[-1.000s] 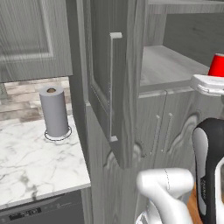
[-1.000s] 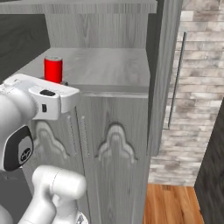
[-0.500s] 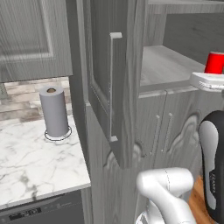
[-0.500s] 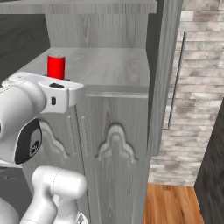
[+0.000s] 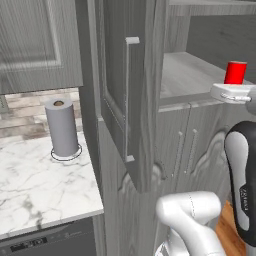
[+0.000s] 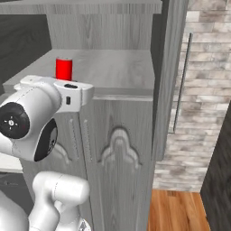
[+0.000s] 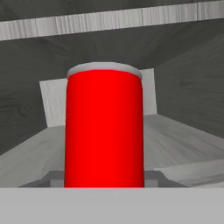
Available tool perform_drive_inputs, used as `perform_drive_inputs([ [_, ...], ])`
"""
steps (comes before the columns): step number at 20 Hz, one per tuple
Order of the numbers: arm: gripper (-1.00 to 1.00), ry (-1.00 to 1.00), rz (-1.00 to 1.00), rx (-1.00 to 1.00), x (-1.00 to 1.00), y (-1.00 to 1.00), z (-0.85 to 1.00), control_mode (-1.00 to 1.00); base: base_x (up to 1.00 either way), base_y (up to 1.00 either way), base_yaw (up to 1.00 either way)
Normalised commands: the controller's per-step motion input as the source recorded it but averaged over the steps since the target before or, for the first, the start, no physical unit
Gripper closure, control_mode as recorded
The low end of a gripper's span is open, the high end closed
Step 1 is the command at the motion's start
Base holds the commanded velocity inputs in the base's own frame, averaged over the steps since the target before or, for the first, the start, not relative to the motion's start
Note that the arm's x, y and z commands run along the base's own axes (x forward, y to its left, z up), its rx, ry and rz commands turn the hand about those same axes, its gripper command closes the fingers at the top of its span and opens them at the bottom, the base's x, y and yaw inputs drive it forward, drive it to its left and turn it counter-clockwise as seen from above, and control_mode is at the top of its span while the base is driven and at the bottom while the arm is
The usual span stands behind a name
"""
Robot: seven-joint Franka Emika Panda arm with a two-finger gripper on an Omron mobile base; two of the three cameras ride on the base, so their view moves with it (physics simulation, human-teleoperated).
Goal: Pick the can from the counter and place it in the open cabinet.
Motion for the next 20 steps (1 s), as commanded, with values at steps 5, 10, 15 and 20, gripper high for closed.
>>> perform_drive_inputs([
  [5,1.0,0.0,0.0,0.0,0.25,0.08,0.0,-1.0,0.0,0.0,0.0],
  [10,1.0,0.0,0.0,0.0,0.24,0.13,0.0,-1.0,0.0,0.0,0.0],
  [15,1.0,0.01,0.0,0.0,0.22,0.06,0.0,-1.0,0.0,0.0,0.0],
  [20,1.0,0.07,0.02,0.0,0.18,0.0,0.0,-1.0,0.0,0.0,0.0],
])
